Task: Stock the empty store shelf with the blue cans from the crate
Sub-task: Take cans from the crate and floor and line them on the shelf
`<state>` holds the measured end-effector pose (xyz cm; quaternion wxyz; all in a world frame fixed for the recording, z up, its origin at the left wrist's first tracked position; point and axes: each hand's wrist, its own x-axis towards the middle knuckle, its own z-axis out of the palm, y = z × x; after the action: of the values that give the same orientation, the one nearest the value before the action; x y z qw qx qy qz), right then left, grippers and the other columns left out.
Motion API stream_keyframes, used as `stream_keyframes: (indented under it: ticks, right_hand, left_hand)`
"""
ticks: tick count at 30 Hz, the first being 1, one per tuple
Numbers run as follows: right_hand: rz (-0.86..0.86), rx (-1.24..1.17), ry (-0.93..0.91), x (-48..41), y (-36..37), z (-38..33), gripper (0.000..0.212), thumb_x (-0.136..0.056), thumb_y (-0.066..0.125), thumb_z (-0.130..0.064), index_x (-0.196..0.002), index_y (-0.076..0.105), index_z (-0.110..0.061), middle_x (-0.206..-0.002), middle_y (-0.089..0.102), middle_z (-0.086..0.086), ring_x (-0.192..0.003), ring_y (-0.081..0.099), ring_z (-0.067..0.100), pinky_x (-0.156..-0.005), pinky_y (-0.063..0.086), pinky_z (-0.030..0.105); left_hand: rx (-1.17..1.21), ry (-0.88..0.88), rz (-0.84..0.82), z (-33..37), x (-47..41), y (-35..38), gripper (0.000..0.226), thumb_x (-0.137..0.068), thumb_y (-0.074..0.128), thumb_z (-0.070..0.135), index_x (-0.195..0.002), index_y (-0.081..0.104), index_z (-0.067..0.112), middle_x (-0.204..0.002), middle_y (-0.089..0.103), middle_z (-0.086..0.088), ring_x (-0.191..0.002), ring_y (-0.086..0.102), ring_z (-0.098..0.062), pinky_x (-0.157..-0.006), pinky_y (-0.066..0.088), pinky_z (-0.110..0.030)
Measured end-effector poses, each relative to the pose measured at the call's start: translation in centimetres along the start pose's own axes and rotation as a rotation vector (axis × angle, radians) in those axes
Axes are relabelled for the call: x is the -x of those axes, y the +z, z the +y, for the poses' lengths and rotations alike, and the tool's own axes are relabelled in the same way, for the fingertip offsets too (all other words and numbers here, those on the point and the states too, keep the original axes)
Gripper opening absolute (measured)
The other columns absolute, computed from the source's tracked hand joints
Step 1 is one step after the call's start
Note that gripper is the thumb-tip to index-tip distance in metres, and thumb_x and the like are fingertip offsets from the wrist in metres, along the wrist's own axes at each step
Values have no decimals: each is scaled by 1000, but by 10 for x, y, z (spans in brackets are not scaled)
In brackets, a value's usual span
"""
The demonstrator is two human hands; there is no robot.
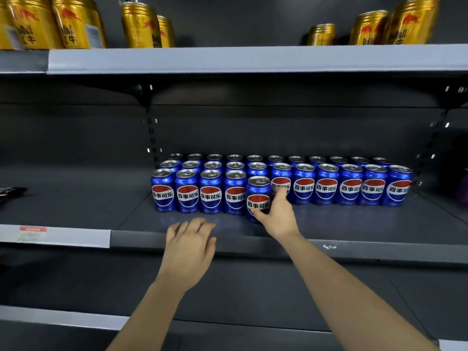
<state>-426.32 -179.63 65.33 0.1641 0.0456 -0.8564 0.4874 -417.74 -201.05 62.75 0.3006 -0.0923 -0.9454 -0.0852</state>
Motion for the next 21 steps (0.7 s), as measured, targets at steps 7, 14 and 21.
stream_keyframes:
  ticks: [7,14,21]
  right_hand:
    - [31,49,-2,-4,7,9,51,-81,76,-21,-115,38,-17,-116,61,-2,-109,60,19,-93,51,39]
    - [74,138,54,-8,16,17,41,-87,70,-18,-111,39,-11,-114,61,9,-106,59,27,-82,48,36]
    - [72,353,83,-6,20,18,36,-92,63,-24,-113,41,-4,-106,64,18,-98,60,37,-74,47,40]
  left_hand:
    - [-48,-8,25,-11,4,0,28,-86,55,29,-110,66,22,-112,64,3,-99,62,-18,-94,41,-43]
    - [-57,-22,-1,-12,11,7,32,-84,49,32,-109,67,22,-110,64,4,-98,62,-18,-94,41,-42]
    - [-60,-41,-54,-14,19,7,33,-84,46,33,-110,65,24,-111,64,5,-99,62,-18,-95,40,-43]
